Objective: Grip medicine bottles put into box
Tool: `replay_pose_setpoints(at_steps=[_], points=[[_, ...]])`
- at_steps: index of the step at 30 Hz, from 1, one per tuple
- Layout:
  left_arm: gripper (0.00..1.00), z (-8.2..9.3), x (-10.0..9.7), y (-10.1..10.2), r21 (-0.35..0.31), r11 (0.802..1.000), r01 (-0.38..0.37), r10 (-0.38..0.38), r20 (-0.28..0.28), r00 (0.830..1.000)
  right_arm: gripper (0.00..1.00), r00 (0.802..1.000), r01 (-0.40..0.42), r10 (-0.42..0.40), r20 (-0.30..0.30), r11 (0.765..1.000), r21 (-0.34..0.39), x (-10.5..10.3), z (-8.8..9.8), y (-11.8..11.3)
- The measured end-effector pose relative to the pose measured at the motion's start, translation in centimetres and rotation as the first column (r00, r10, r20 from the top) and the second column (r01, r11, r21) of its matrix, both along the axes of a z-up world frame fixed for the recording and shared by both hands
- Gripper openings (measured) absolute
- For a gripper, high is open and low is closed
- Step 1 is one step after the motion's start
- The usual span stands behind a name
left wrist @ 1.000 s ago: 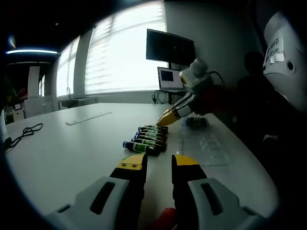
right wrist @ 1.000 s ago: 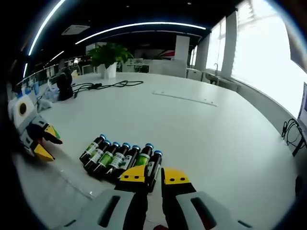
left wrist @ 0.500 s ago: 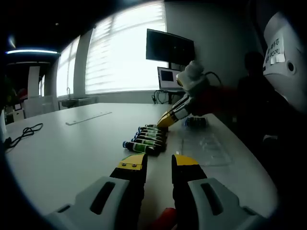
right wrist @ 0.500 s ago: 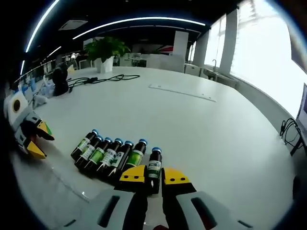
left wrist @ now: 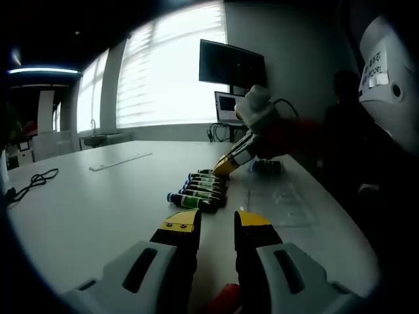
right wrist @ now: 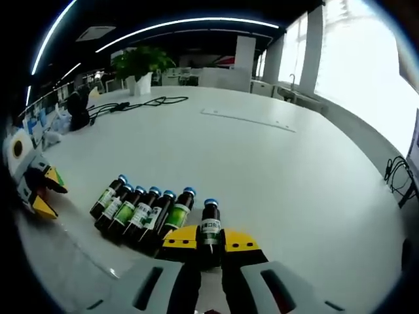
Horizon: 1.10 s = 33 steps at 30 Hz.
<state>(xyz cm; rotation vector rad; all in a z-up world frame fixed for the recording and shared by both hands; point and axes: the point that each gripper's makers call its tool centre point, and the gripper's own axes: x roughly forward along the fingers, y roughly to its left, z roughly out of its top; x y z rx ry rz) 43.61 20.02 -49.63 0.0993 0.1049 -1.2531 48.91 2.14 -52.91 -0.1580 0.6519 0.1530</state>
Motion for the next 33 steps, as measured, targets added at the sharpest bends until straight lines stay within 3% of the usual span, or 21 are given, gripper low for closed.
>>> replay_pose_setpoints(at_steps=[6,14,15,23,33], points=[[0.14,0.0,0.0,0.1,-0.001,1.0,-0.001,0.001,0.0,1.0,0.06,1.0,0.012,-0.012,0.023,1.0,-0.017,0.1,0.4,-0.5],[0.14,0.0,0.0,0.1,0.0,1.0,-0.002,0.002,0.0,1.0,0.06,0.992,0.03,-0.032,0.123,0.999,0.018,0.0,2.8,-0.6],[0.14,0.0,0.0,0.1,0.0,1.0,-0.002,0.002,0.0,1.0,0.06,0.986,0.051,-0.058,0.156,0.998,0.048,0.1,3.4,-0.6],[0.14,0.0,0.0,0.0,0.001,1.0,-0.002,0.002,0.0,1.0,0.06,0.946,0.064,-0.089,0.311,0.994,0.09,-0.6,6.0,-1.1],[0.14,0.0,0.0,0.1,0.0,1.0,-0.002,0.002,0.0,1.0,0.06,0.897,0.118,-0.138,0.421,0.99,0.072,-2.7,8.2,-2.4]])
